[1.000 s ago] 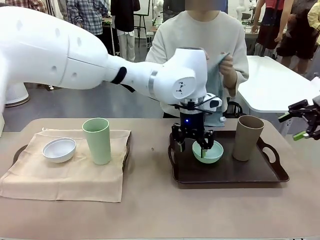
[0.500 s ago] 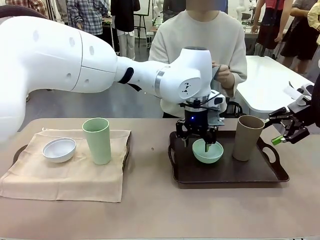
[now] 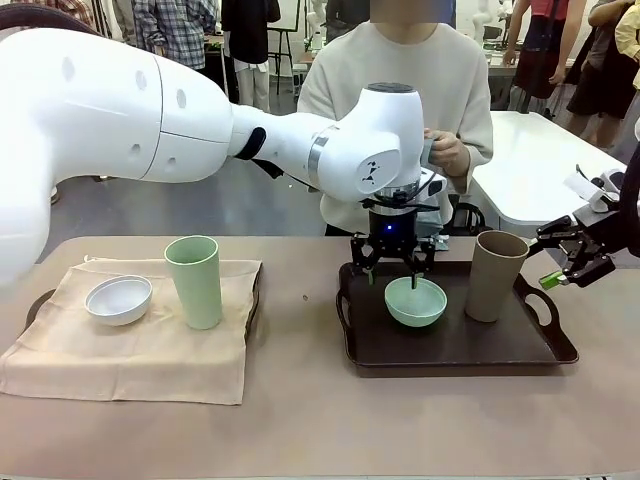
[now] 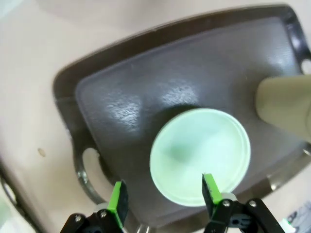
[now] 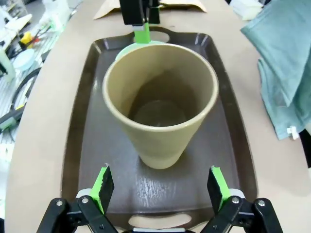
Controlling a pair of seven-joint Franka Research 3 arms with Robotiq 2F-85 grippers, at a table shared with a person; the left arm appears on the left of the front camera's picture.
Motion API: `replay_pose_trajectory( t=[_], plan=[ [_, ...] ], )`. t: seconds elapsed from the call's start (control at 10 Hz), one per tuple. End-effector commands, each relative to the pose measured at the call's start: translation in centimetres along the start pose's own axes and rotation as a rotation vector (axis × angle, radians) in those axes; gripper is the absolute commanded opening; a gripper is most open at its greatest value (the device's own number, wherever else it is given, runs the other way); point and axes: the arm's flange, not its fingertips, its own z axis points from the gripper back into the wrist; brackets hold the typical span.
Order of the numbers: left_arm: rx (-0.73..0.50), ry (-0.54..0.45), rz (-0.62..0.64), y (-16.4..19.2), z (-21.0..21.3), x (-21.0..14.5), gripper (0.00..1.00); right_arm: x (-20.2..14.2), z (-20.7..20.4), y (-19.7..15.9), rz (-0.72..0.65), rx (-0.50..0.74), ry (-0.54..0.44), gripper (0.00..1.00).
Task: Set up a tray with a mat and arrange the tableware.
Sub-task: Pick up the Picnic Bowl and Reusable plastic cup from the Handle tray in front of the human's position and hold them in the air.
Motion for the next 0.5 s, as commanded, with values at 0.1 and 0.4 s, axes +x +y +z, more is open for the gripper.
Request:
replay_pose_trajectory(
  t=[0.1,0.4],
  plan=[
    [0.068,-0.044,0.097,-0.2,0.0,-0.5,0.8,0.0,-1.8,-0.7,-0.091,-0.038,0.026,1.0],
    [0.028,-0.022,0.042,0.1,-0.2,0.1,0.8,0.0,-0.4,-0.3,-0.018,-0.009,-0.006,1.0]
  ],
)
